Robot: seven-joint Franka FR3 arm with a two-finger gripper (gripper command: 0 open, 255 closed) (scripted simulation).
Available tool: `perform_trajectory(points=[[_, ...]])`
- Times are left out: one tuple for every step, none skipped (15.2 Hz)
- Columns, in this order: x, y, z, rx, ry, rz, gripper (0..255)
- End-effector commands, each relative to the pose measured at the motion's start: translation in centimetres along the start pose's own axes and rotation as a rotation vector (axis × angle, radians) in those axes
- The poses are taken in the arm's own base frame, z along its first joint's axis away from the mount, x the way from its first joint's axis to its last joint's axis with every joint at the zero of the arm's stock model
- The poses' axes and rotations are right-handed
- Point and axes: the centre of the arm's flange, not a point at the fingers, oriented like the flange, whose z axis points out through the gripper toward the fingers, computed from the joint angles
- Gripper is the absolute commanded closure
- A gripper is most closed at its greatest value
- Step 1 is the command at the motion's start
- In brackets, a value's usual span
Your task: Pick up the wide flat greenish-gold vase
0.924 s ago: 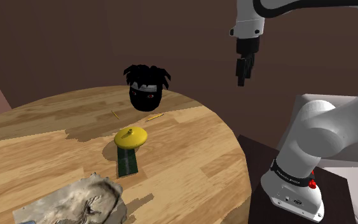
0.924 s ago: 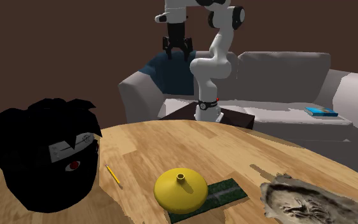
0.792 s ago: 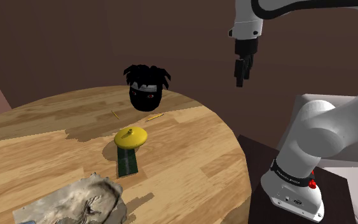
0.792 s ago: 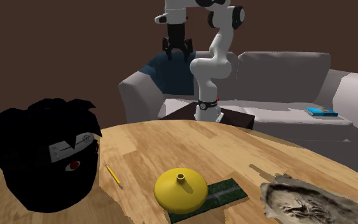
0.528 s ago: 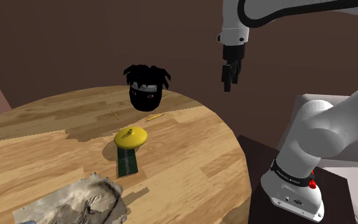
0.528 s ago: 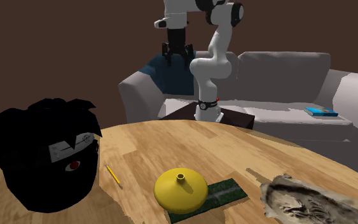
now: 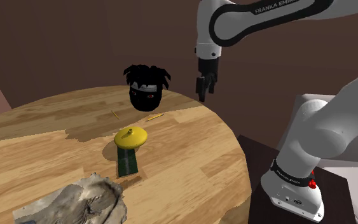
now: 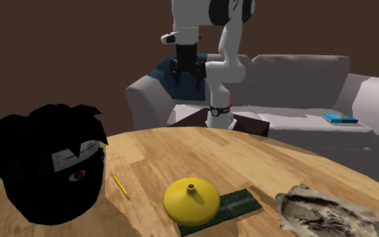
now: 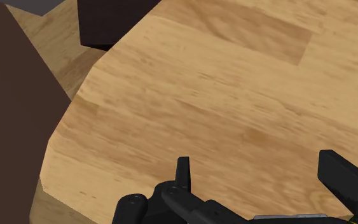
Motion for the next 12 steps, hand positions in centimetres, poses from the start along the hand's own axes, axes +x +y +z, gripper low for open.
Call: perform_trajectory(points=[[1.9,-1.3,0.9,0.004,0.013,-0.004,0],[2.9,-1.9,1.4,0.005,0.018,-0.007,0],[3.8,-2.6,1.8,0.007,0.024,-0.009,0],[4.8,-3.2,2.2,0.008,0.029,-0.012,0],[5.7,-3.9,2.7,0.01,0.035,-0.014,0],[6.7,-4.5,3.1,0.011,0.04,-0.017,0],[7.7,-5.2,3.5,0.013,0.046,-0.019,0],[8.6,-5.8,3.9,0.014,0.052,-0.021,0],[9.6,-6.5,4.4,0.016,0.057,-0.024,0],[10.6,-7.2,4.8,0.017,0.063,-0.026,0],[11.6,-7.8,5.2,0.019,0.068,-0.029,0],[12.5,-8.5,5.5,0.02,0.074,-0.031,0]])
